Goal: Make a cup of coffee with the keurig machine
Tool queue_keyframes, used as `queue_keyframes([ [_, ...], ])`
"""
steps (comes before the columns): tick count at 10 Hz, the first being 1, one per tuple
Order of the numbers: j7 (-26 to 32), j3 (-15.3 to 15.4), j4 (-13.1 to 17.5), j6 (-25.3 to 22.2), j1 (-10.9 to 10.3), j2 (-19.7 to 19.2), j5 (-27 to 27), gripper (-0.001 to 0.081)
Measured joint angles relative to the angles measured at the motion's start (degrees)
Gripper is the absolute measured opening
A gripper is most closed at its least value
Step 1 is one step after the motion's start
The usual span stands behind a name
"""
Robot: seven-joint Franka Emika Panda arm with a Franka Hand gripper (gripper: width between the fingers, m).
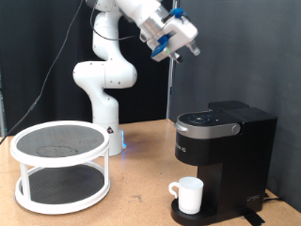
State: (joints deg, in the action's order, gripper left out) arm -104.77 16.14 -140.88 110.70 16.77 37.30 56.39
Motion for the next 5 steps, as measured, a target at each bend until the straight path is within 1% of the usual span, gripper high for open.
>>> queue_keyframes([
  [2, -0.3, 0.0, -0.4, 0.5, 0.0, 0.2, 0.5, 0.0734],
  [3, -0.9, 0.0, -0.1, 0.5, 0.1, 0.2, -0.2, 0.0734],
  [5, -4.3, 0.0, 2.3, -1.0, 0.8, -0.4, -4.8, 0.0734],
])
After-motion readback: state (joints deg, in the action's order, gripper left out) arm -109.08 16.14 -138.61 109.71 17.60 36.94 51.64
